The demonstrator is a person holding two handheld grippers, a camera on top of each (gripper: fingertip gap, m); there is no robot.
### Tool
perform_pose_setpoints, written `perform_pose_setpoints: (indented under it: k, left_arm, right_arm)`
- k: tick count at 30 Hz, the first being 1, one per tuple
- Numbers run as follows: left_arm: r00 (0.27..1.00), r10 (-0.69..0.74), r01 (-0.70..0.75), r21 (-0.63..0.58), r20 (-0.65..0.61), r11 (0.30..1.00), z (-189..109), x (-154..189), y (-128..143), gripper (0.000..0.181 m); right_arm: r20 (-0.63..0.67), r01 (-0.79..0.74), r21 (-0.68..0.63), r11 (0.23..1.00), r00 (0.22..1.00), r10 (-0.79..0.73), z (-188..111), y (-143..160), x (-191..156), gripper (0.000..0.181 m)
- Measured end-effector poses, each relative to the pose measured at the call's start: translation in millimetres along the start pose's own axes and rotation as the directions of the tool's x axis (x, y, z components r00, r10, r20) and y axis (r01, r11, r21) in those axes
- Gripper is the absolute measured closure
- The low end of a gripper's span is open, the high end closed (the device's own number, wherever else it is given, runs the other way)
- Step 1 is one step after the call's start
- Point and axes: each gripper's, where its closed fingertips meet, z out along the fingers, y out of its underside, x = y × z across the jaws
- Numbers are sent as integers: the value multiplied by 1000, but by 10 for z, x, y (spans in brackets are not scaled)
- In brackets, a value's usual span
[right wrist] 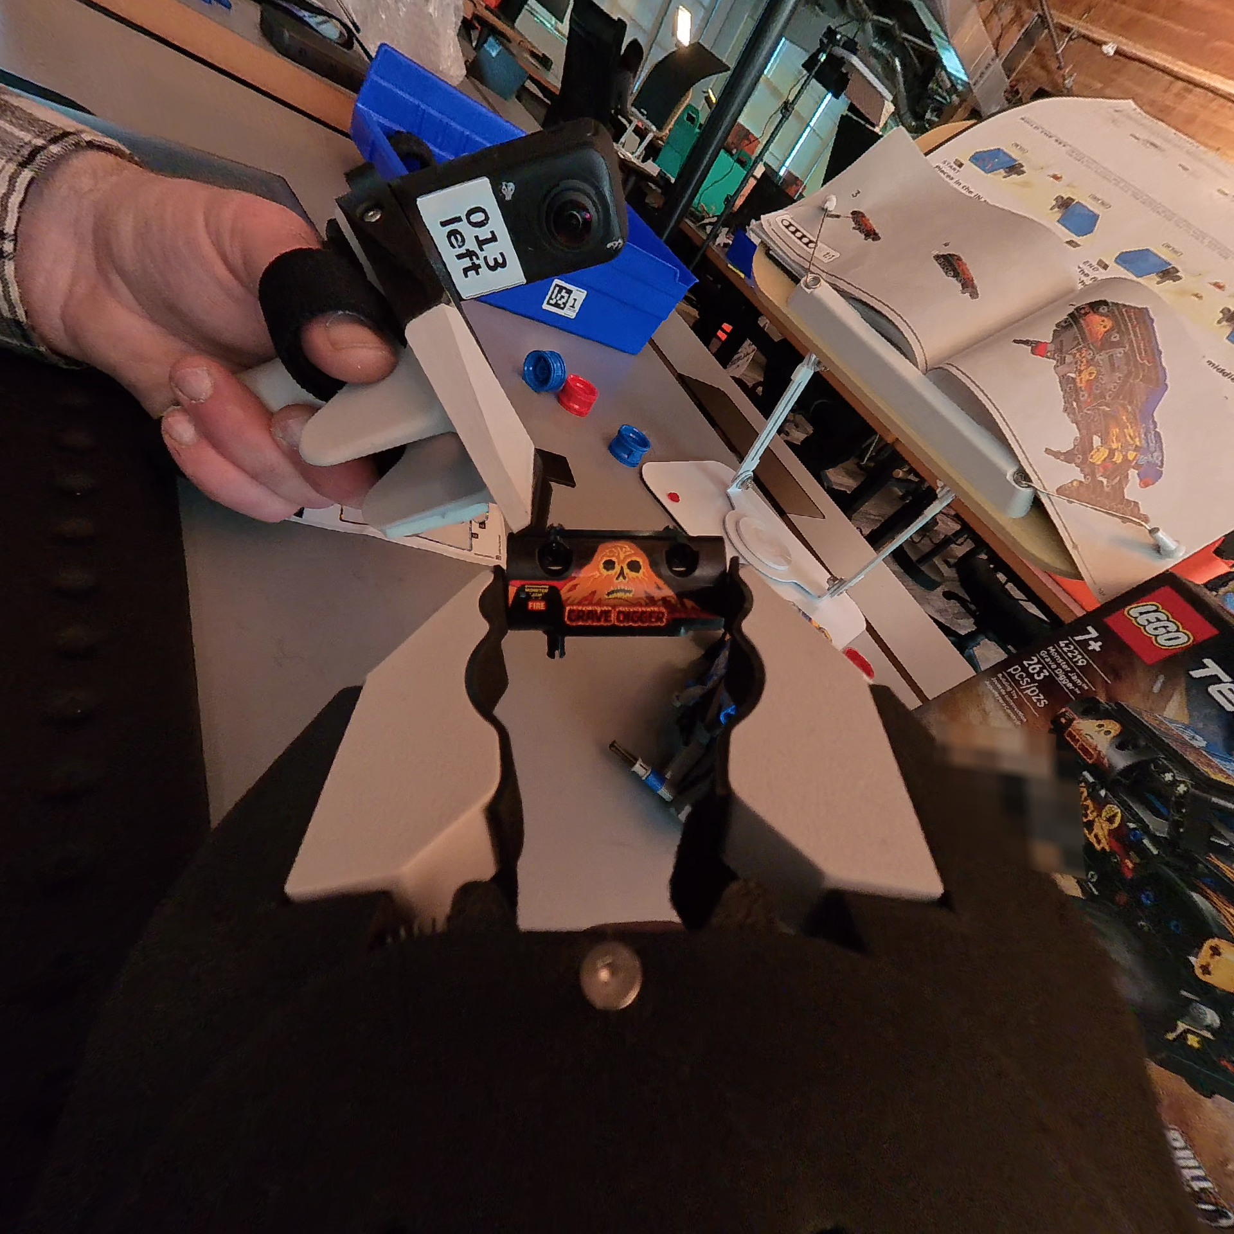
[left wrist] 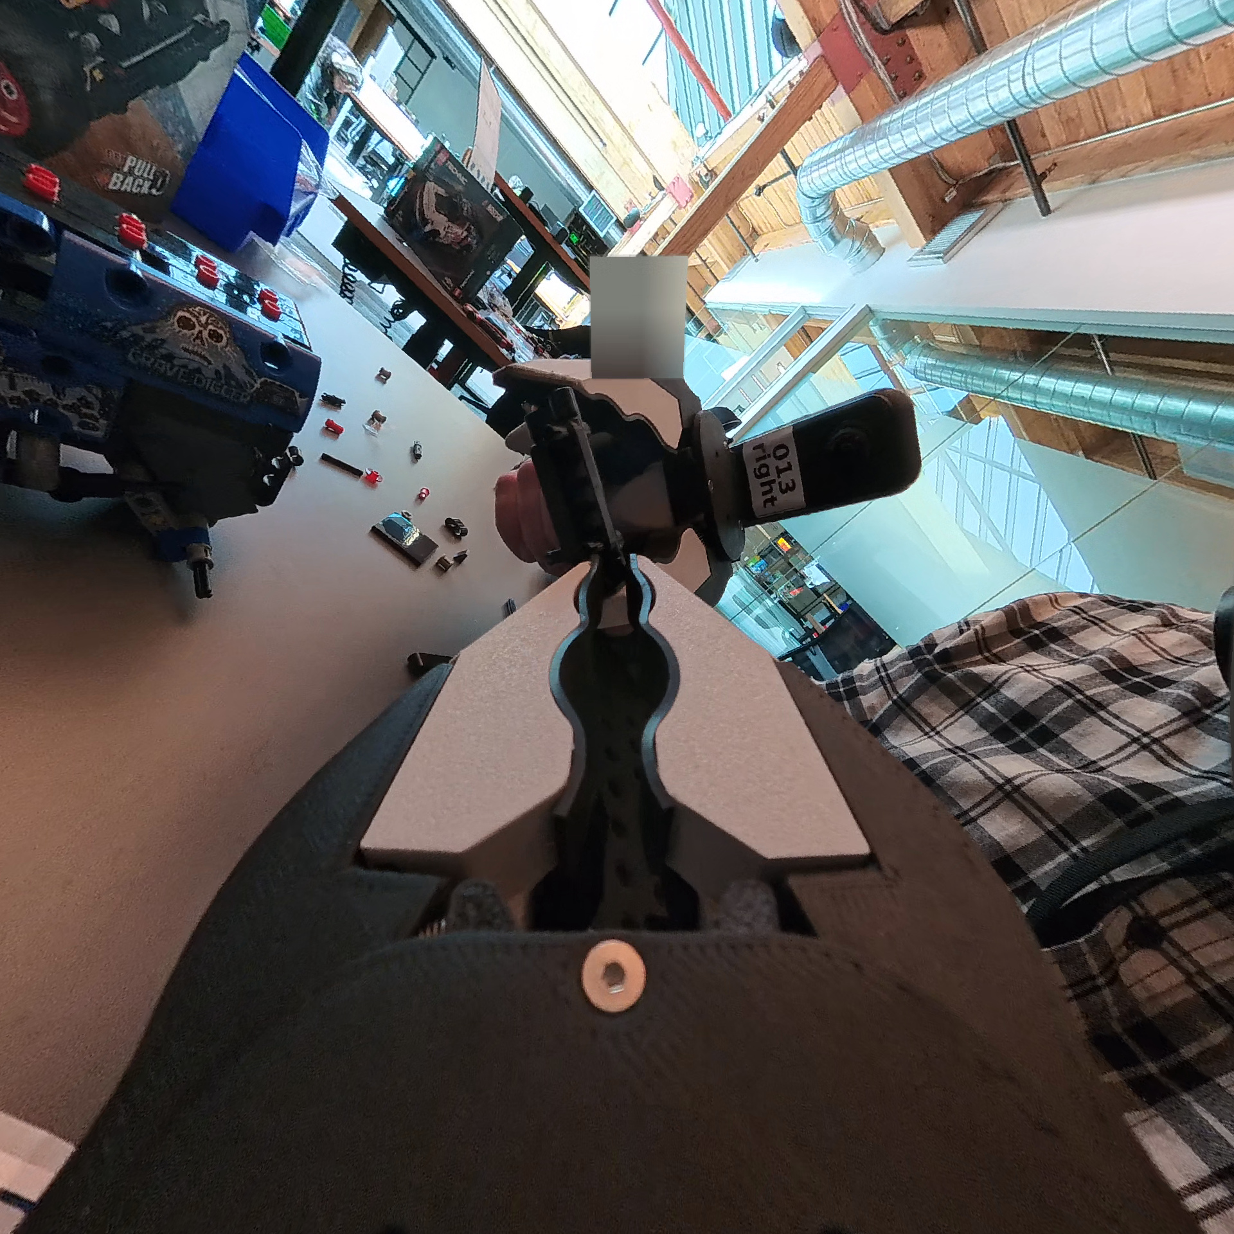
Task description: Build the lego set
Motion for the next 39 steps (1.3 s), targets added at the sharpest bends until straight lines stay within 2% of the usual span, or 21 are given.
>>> perform_pose_setpoints:
  k: [16, 22, 26, 39]
  left_arm:
    - [1000, 8, -8, 38, -5, 999, -22, 16, -61, 176]
    - [1000, 23, -23, 12, 4, 1000, 21, 14, -16, 161]
    - [999, 35, -35, 1, 16, 999, 33, -2, 1, 173]
    - [1000, 5, -5, 37, 1, 999, -21, -2, -68, 174]
  right_arm:
    - [12, -42, 7, 999, 999, 42, -7, 8, 23, 118]
    - [11, -43, 3, 999, 999, 43, 2, 18, 23, 118]
    - [24, -47, -3, 999, 999, 47, 13, 34, 2, 118]
    - [31, -64, -1, 998, 997, 64, -9, 45, 12, 121]
